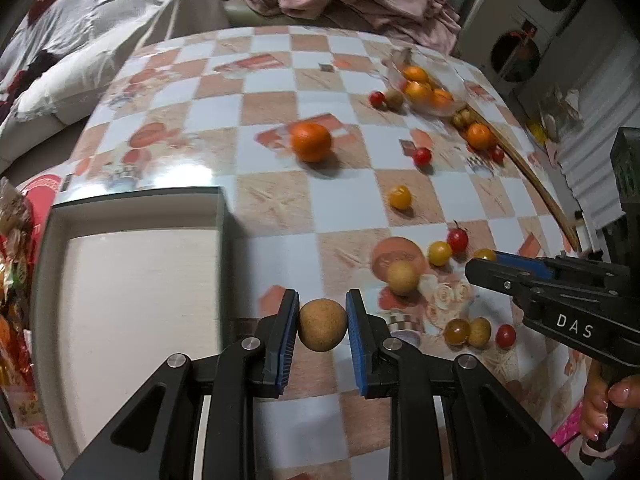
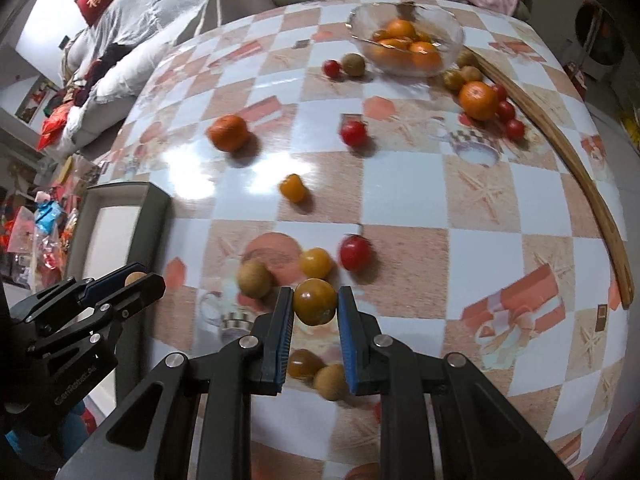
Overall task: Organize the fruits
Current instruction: 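Release the brown fruit into the white tray with the left gripper while the right gripper releases the yellow tomato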
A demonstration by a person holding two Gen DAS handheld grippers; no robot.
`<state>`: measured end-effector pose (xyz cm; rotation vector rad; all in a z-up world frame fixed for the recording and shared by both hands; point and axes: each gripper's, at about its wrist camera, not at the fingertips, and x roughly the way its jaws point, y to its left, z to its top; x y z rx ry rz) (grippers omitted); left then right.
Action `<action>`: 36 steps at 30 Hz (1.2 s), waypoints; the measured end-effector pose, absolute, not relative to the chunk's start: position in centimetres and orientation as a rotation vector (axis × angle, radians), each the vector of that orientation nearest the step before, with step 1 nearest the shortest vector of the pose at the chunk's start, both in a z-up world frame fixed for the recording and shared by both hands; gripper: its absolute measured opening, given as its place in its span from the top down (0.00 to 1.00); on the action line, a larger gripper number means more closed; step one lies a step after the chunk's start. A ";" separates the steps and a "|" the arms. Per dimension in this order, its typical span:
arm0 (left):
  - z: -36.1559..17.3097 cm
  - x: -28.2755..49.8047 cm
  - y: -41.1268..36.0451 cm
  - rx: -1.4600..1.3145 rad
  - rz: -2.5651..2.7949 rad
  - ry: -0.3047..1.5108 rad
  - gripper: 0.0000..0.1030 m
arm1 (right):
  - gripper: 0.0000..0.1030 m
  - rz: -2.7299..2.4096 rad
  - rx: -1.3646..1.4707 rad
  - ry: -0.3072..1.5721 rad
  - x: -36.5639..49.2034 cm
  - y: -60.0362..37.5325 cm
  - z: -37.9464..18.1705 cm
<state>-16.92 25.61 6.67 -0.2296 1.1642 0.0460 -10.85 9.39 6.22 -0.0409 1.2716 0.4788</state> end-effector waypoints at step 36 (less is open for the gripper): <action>1.4 -20.9 43.2 -0.227 0.402 1.190 0.39 | 0.76 0.727 -0.333 1.269 -11.7 33.7 2.2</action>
